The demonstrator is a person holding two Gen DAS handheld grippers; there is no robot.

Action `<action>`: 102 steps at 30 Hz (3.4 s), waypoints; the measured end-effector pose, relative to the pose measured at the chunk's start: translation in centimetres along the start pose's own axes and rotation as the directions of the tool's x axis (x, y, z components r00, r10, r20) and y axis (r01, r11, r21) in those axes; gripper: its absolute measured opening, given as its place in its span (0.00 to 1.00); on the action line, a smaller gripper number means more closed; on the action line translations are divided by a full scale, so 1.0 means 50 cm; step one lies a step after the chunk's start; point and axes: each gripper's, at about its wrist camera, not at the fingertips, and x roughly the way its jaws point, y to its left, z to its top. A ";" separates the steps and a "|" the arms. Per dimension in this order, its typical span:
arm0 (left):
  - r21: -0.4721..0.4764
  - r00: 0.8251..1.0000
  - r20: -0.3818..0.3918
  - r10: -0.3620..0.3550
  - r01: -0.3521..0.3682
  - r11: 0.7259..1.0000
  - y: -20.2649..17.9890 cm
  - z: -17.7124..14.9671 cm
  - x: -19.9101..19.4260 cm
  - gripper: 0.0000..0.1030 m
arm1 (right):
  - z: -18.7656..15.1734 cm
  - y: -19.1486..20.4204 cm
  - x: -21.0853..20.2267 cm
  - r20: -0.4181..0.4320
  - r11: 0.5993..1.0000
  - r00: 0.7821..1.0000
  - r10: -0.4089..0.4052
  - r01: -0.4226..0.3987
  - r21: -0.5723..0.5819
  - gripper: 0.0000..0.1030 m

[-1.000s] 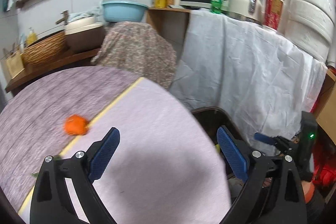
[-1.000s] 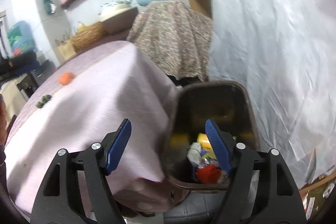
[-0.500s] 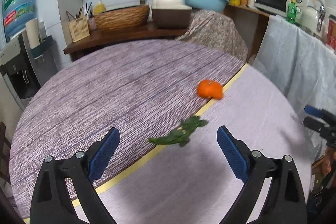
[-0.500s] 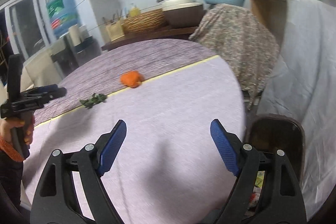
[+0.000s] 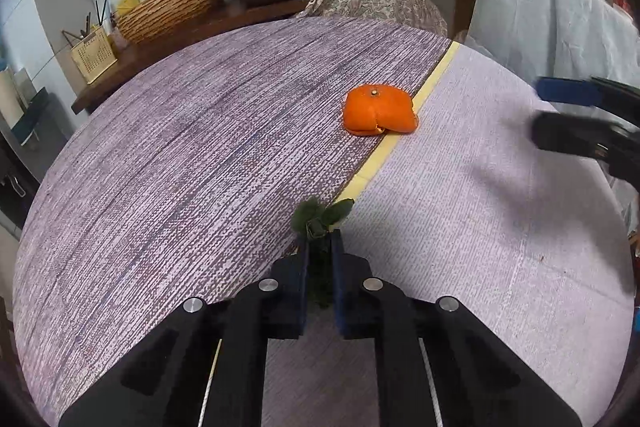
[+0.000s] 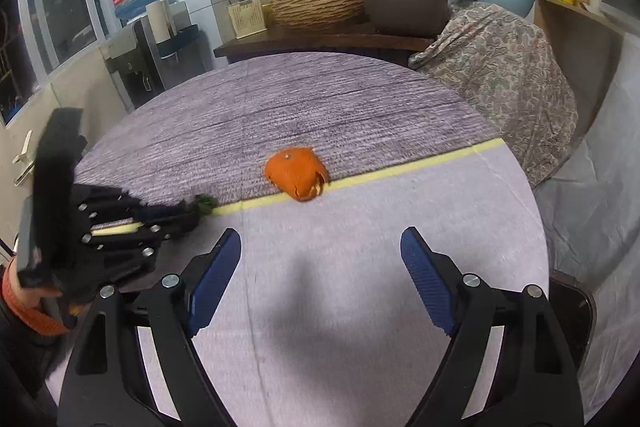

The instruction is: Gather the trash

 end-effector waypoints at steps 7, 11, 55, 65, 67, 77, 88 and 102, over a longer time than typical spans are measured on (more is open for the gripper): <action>-0.094 0.992 0.125 -0.029 0.041 0.995 0.046 0.001 -0.061 0.08 | 0.062 0.046 0.124 -0.088 0.998 0.996 -0.026 0.022 -0.051 0.79; -0.158 0.985 0.167 -0.037 0.064 0.985 0.083 0.006 -0.074 0.08 | 0.080 0.074 0.185 -0.120 0.994 0.991 -0.058 0.047 -0.099 0.79; 0.232 0.852 0.038 -0.523 0.501 0.834 -0.569 0.200 -0.030 0.08 | -0.387 -0.452 -0.322 0.016 0.853 0.890 -0.456 0.432 0.291 0.23; 0.217 0.870 -0.151 -0.470 0.493 0.842 -0.721 0.191 0.133 0.08 | -0.464 -0.474 -0.264 -0.053 0.852 0.905 -0.423 0.416 0.318 0.23; 0.212 0.875 -0.168 -0.454 0.482 0.850 -0.732 0.187 0.150 0.08 | -0.471 -0.479 -0.250 -0.065 0.855 0.908 -0.413 0.411 0.316 0.23; 0.223 0.901 -0.139 -0.410 0.432 0.874 -0.730 0.185 0.155 0.61 | -0.503 -0.485 -0.199 -0.090 0.854 0.910 -0.405 0.411 0.320 0.44; 0.234 0.924 0.053 -0.379 0.357 0.904 -0.637 0.182 0.014 0.82 | -0.474 -0.482 -0.258 -0.033 0.802 0.879 -0.475 0.448 0.395 0.73; 0.027 0.919 0.369 -0.140 0.139 0.990 -0.276 0.005 -0.239 0.95 | -0.344 -0.216 -0.333 0.206 0.846 0.854 -0.477 0.383 0.371 0.94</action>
